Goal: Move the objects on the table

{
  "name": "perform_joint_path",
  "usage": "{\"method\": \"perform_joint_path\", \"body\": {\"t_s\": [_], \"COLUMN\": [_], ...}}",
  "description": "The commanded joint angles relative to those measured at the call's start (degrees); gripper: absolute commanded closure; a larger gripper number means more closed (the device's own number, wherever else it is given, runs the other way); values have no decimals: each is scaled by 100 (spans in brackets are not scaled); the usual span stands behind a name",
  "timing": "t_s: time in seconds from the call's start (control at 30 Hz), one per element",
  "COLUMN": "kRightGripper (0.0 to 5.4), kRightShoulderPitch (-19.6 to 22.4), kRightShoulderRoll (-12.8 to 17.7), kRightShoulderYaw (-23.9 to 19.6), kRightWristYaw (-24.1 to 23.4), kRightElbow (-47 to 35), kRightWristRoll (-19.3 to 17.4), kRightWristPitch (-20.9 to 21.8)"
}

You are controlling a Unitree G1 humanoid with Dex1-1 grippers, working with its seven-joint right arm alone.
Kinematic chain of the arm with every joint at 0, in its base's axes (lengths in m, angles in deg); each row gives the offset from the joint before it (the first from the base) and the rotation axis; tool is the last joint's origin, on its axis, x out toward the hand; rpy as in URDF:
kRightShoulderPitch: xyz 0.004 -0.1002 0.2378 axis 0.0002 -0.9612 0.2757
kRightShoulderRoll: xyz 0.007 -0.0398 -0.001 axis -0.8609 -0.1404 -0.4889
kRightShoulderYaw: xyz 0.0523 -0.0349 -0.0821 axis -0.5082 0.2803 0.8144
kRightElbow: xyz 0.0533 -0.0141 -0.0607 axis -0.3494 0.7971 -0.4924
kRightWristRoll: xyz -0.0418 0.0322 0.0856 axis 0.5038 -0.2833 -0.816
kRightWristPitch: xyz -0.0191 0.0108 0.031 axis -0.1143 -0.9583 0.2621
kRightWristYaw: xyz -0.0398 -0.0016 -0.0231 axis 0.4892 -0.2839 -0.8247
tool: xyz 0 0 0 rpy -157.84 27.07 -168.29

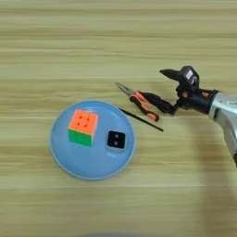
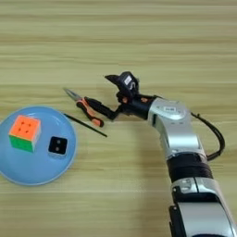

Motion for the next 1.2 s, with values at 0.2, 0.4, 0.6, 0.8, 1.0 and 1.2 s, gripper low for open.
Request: {"method": "perform_joint_path", "body": {"t_s": [0.2, 0.4, 0.6, 0.8, 1.0, 1.2], "kRightGripper": [2, 2, 2, 2, 2, 2], "kRightShoulderPitch": [337, 339, 282, 215, 290, 347], "kRightShoulderRoll": [-67, -95, -115, -74, -80, -95], "kRightShoulderYaw": [99, 132, 179, 343, 385, 386], "kRightWristYaw": [-341, -630, -714, -775, -941, -973], "kRightElbow": [-130, 147, 239, 272, 363, 473], "kRightWristRoll": [131, 339, 438, 632, 778, 741], "kRightWristPitch": [29, 47, 51, -87, -549, -841]}}
